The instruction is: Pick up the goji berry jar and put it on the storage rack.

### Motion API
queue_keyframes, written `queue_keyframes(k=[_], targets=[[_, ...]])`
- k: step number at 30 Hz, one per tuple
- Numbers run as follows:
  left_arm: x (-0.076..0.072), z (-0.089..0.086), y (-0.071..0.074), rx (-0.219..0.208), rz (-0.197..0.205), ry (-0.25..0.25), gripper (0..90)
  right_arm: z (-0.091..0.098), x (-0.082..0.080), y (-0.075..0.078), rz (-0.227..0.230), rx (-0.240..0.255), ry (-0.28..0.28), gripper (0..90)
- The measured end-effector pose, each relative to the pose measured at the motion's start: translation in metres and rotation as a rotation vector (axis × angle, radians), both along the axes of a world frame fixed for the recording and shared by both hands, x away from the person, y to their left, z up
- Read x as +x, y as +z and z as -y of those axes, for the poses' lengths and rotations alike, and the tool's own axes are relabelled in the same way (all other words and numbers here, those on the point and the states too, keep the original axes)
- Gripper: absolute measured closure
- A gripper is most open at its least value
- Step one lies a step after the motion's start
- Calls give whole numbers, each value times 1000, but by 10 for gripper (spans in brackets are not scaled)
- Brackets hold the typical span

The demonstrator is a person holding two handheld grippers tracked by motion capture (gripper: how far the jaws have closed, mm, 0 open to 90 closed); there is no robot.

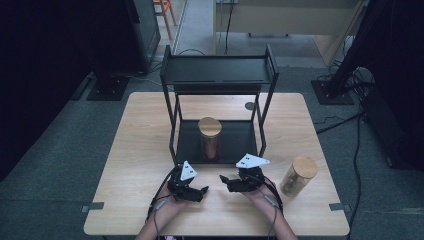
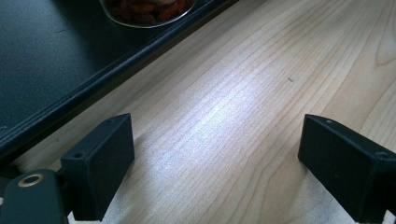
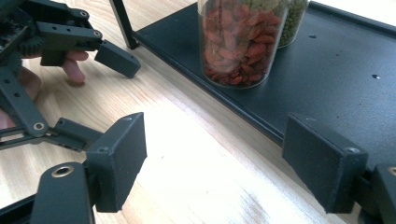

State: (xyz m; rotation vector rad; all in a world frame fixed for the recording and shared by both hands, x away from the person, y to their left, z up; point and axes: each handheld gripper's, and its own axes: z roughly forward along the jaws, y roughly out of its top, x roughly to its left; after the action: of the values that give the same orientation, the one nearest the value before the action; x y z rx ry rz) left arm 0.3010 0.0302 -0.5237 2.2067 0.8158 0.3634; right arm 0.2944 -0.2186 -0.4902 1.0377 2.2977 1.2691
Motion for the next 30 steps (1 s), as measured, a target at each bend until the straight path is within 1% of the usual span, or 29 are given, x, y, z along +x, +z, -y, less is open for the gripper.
queue_keyframes(k=[3, 6, 8, 12, 15, 21, 25, 30], targets=[[0, 0, 0, 2, 1, -2, 110, 2, -3, 1, 1, -7, 11, 219], [0, 0, 0, 1, 2, 2, 110, 4, -7, 0, 8, -32, 19, 220], [0, 0, 0, 2, 1, 2, 110, 5, -9, -1, 14, -41, 22, 220], [0, 0, 0, 2, 2, 2, 110, 9, -12, -3, 6, -21, 22, 220], [0, 0, 0, 3, 2, 1, 110, 12, -13, -4, 2, -17, 25, 219], [0, 0, 0, 2, 2, 2, 110, 15, -17, -3, 2, -21, 34, 219], [0, 0, 0, 3, 2, 1, 110, 16, -19, -2, 15, -43, 40, 219], [0, 0, 0, 2, 1, 2, 110, 22, -21, -2, 7, -23, 40, 219]])
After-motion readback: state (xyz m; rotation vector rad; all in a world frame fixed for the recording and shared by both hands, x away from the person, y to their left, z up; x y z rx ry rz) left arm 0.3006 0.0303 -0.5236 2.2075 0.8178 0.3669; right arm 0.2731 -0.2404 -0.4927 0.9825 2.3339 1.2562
